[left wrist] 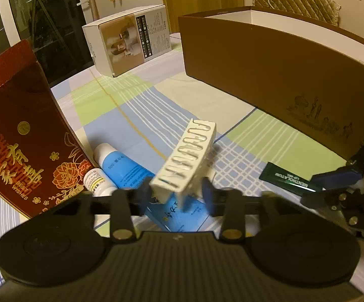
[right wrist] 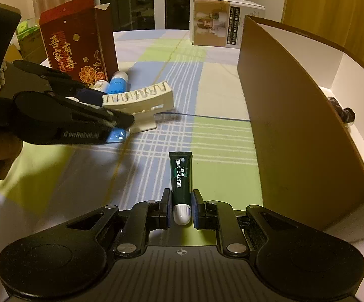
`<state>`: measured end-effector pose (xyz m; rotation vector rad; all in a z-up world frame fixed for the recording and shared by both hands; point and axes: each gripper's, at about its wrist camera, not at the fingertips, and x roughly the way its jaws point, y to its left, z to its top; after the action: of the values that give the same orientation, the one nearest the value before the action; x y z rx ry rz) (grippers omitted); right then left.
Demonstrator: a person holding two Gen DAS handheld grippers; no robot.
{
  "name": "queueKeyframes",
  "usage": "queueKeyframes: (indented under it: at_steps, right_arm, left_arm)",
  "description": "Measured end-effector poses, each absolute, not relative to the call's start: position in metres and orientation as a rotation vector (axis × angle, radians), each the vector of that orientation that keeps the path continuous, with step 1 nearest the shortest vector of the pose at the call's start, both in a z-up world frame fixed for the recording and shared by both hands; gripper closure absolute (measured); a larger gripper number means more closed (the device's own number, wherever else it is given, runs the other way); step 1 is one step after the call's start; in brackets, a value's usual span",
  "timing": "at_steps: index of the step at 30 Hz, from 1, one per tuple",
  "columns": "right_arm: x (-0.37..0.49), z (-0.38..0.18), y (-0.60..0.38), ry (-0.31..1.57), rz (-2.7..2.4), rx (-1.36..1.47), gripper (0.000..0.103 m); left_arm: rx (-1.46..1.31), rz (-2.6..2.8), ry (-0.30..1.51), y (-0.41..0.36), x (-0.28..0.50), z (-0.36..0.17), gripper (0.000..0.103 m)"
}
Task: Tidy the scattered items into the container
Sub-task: 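Grasp the green lip gel tube with the right tool while the left tool grasps the white holder, then carry the green tube and white holder toward the brown box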
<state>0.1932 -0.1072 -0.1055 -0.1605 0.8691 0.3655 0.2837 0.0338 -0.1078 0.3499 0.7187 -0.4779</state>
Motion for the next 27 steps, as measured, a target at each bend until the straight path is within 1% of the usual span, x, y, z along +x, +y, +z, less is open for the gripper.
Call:
queueKeyframes:
  at_steps: [2, 5, 17, 18, 19, 20, 21, 23, 25, 27]
  right_arm:
    - [0.192, -0.105, -0.110, 0.872, 0.359, -0.158, 0.085]
    - [0.189, -0.103, -0.114, 0.878, 0.353, -0.164, 0.085]
    - [0.162, -0.095, -0.130, 0.889, 0.367, -0.152, 0.085]
    - [0.161, -0.094, -0.131, 0.890, 0.367, -0.149, 0.085]
    - [0.160, -0.094, -0.132, 0.890, 0.367, -0.146, 0.085]
    - [0.159, -0.094, -0.132, 0.890, 0.366, -0.145, 0.085]
    - [0.159, -0.094, -0.133, 0.890, 0.366, -0.145, 0.085]
    - [0.159, -0.094, -0.134, 0.890, 0.363, -0.142, 0.085]
    - [0.159, -0.094, -0.136, 0.889, 0.355, -0.138, 0.085]
    - [0.159, -0.095, -0.137, 0.893, 0.347, -0.134, 0.085]
  left_arm:
    - [0.333, -0.490, 0.726, 0.034, 0.282, -0.107, 0.080]
    - [0.315, -0.507, 0.746, 0.032, 0.277, -0.105, 0.081]
    - [0.374, -0.531, 0.828, 0.009, 0.218, -0.101, 0.081]
    - [0.381, -0.529, 0.833, 0.007, 0.216, -0.102, 0.079]
    - [0.390, -0.528, 0.832, 0.004, 0.215, -0.103, 0.071]
    - [0.396, -0.526, 0.826, 0.002, 0.215, -0.103, 0.065]
    - [0.396, -0.521, 0.818, 0.000, 0.216, -0.102, 0.065]
    - [0.373, -0.497, 0.800, -0.001, 0.221, -0.099, 0.059]
    - [0.327, -0.479, 0.788, -0.001, 0.229, -0.096, 0.056]
    - [0.284, -0.462, 0.785, -0.002, 0.237, -0.095, 0.056]
